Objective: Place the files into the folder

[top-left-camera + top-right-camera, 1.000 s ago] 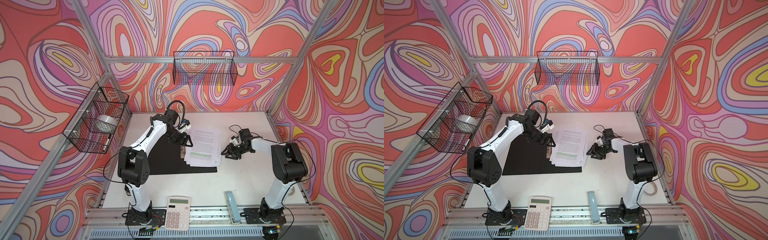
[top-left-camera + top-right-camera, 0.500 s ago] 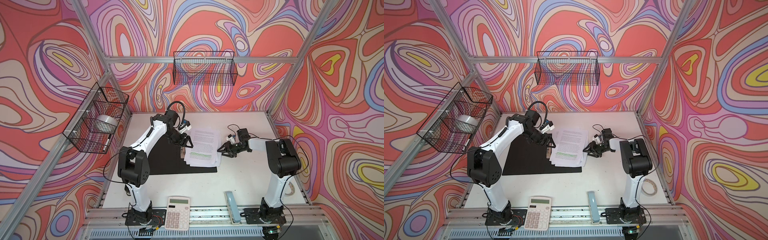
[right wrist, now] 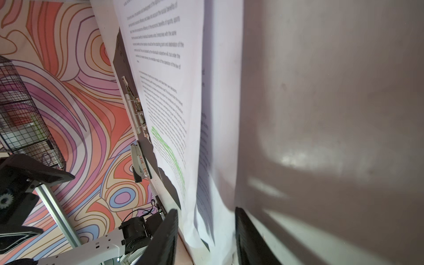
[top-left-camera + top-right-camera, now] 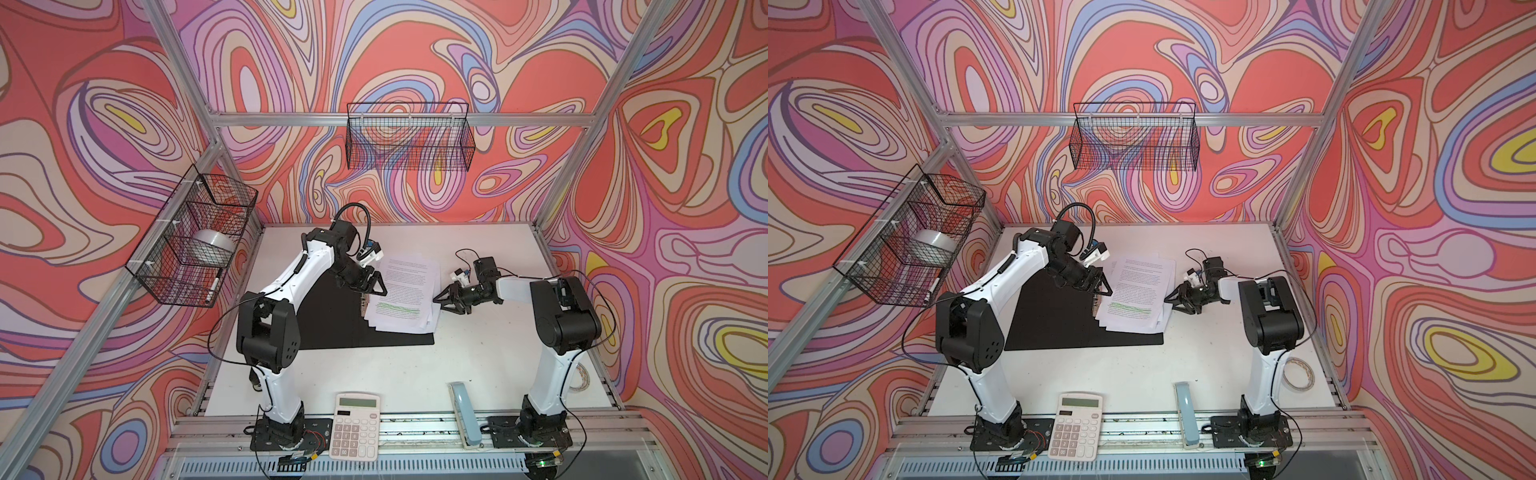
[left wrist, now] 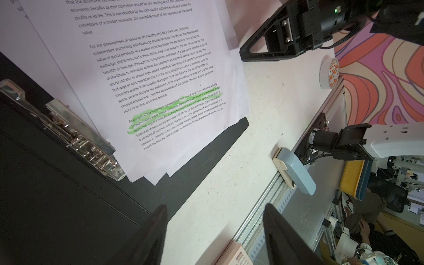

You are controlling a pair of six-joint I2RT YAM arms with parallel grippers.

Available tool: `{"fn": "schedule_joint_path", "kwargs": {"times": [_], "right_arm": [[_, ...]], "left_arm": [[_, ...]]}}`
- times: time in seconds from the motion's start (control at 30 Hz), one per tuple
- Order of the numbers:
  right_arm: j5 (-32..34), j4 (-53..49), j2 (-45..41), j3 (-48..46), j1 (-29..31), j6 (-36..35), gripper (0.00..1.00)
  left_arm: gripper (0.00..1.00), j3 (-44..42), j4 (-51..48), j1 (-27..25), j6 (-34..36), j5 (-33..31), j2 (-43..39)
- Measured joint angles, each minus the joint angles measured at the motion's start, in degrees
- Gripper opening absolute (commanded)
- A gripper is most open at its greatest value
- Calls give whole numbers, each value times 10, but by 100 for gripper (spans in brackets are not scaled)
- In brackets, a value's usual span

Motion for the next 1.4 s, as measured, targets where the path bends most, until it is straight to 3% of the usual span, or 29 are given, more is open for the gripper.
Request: {"fn": "schedule_joint_path", "kwargs": {"times": [0.3, 0.6, 1.03, 1.13, 1.4], "right_arm": [[-43, 35, -13, -6, 0, 15, 36], [-74, 54, -13, -35, 0, 20, 24], [-35, -14, -13, -39, 0, -26, 8], [-35, -10, -13, -39, 2, -23, 8], [-60, 14, -13, -38, 7, 0, 22]], "left_arm": [[67, 0, 3, 0, 0, 4, 5], [67, 0, 6, 0, -3, 6, 6], [67, 0, 7, 0, -7, 10, 6], [66, 0, 7, 0, -7, 10, 6], [66, 0, 12, 0, -9, 10, 6]]}}
